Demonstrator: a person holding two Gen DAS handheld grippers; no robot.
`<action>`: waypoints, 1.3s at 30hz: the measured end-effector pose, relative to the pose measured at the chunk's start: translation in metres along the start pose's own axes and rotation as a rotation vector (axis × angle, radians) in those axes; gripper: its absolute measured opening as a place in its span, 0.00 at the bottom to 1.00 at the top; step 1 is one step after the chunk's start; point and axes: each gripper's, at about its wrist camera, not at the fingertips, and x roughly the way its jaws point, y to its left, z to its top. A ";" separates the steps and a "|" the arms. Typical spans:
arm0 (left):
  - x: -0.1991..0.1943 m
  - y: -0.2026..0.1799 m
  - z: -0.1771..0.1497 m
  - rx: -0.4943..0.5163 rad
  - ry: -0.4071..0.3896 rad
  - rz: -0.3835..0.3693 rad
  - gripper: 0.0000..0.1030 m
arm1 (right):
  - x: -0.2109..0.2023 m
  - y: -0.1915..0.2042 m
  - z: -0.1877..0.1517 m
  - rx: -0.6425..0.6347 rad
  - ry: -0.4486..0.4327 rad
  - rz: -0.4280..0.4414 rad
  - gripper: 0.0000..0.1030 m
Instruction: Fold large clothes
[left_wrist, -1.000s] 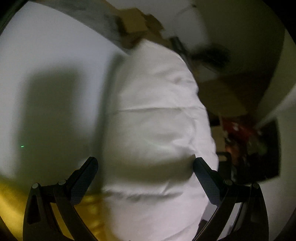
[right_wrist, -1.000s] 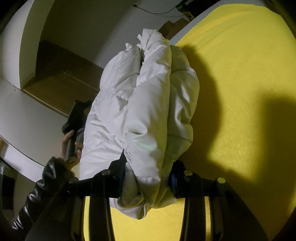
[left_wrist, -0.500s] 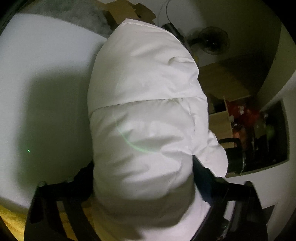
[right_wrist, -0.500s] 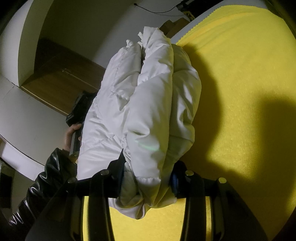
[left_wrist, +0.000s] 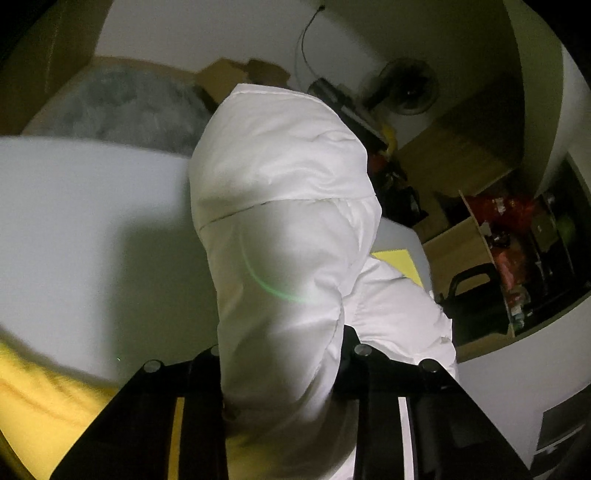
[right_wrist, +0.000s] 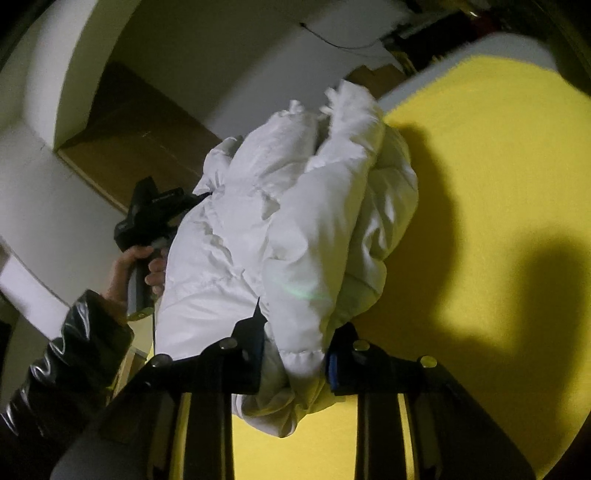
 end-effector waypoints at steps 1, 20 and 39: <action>-0.015 -0.004 0.001 -0.001 -0.010 0.003 0.28 | -0.003 0.009 0.002 -0.017 0.001 0.008 0.24; -0.175 -0.021 -0.117 0.039 -0.079 0.035 0.28 | -0.041 0.090 -0.052 -0.268 0.057 0.078 0.25; -0.133 0.056 -0.219 0.035 -0.053 0.130 0.50 | -0.018 0.019 -0.154 -0.091 0.217 -0.020 0.62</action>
